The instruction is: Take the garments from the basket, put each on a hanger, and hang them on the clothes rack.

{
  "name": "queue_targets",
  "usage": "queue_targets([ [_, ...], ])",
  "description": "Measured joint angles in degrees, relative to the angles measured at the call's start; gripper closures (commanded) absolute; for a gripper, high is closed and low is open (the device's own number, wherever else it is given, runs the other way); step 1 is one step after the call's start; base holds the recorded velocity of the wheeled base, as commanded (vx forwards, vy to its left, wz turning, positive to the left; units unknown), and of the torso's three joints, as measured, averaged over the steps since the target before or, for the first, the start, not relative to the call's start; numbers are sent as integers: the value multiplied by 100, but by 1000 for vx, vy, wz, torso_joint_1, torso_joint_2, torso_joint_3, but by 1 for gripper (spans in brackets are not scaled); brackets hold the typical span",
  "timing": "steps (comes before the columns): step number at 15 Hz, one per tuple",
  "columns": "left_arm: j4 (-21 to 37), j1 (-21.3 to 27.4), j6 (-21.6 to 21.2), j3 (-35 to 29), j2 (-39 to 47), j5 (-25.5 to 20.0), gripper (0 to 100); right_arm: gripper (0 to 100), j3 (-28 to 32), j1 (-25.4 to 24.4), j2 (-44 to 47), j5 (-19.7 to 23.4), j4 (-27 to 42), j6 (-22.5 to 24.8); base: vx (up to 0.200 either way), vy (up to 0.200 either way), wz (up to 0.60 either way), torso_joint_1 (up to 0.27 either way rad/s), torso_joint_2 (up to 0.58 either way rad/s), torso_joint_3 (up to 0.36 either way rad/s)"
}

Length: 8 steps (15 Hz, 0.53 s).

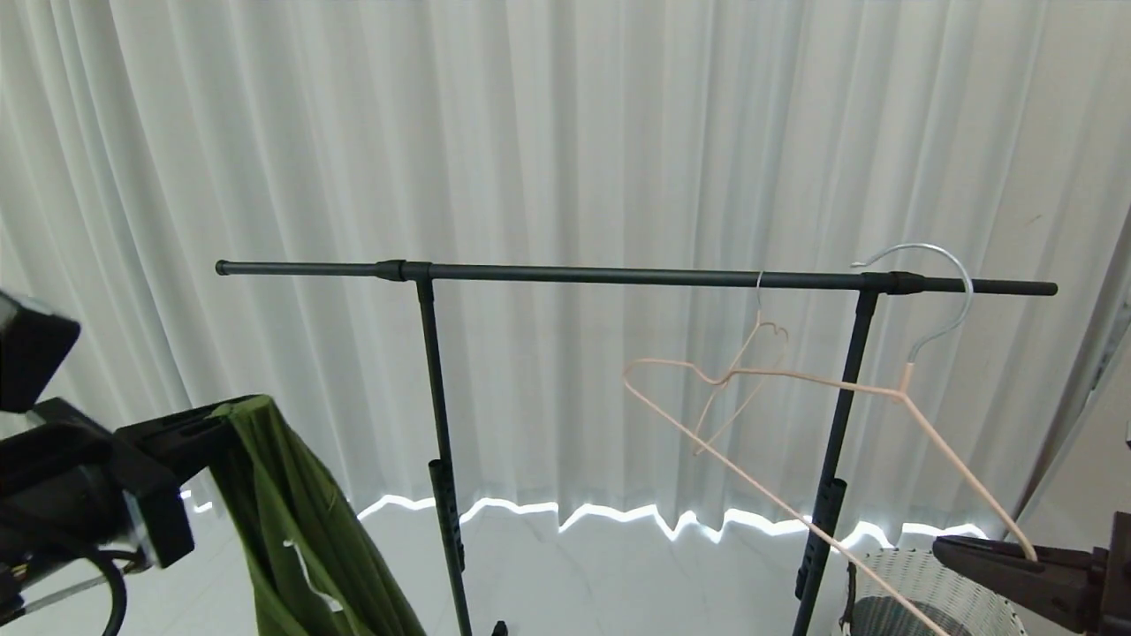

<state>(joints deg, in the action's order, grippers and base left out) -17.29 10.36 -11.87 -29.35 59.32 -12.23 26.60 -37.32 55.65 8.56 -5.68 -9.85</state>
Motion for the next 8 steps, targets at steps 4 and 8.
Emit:
queue_targets([
  [4,2,523,0,-959,1198,796,100,100,38,-557,295,250,-452,-464,0,0,0,0,0,0],
  [8,2,1314,52,-1753,2285,1632,100,100,24,-1084,535,294,-769,-725,0,0,0,0,0,0],
])
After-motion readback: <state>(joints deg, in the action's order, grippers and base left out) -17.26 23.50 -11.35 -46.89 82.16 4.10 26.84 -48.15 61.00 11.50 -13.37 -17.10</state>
